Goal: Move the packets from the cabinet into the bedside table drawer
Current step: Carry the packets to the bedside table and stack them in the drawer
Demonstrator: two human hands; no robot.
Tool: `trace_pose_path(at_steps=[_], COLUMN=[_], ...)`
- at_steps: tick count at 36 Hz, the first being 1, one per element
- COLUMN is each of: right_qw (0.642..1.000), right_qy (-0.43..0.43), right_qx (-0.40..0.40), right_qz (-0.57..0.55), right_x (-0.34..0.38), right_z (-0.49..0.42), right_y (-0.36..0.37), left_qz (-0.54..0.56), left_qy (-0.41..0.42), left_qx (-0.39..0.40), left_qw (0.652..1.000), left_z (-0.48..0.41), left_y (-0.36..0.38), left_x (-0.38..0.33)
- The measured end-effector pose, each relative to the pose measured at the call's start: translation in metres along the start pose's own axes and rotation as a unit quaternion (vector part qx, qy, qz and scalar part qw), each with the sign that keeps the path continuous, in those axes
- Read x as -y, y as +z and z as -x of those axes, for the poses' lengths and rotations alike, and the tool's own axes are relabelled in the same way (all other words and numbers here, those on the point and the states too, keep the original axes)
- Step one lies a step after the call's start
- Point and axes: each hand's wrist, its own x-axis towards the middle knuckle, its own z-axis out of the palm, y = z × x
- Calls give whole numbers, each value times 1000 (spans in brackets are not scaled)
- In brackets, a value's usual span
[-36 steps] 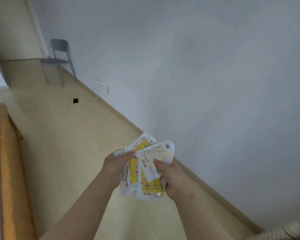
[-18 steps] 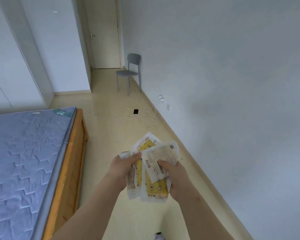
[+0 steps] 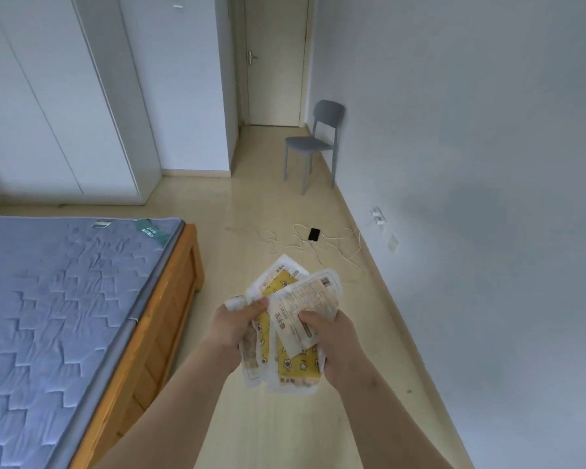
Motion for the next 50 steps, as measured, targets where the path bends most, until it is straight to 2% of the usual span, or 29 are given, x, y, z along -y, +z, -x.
trace_pose_path(at_steps=[10, 19, 29, 36, 41, 50], right_qw=[998, 1000, 998, 997, 993, 980], right_qy=[10, 7, 44, 52, 66, 68], right_qx=[41, 24, 21, 58, 96, 153], right_qz=[49, -15, -38, -11, 32, 104], right_x=[58, 130, 178, 238, 291, 321], right_z=[-197, -368, -537, -683, -777, -908], right_y=[82, 159, 195, 220, 249, 350], left_qz=[31, 13, 21, 53, 89, 163], left_qy=[3, 5, -3, 18, 21, 25], left_qx=[-33, -31, -31, -38, -76, -140], left_qw=[999, 999, 999, 998, 993, 976], left_z=[-193, -367, -526, -651, -727, -844], left_y=[-18, -11, 12, 37, 48, 0], left_x=[-85, -212, -279, -337, -389, -460])
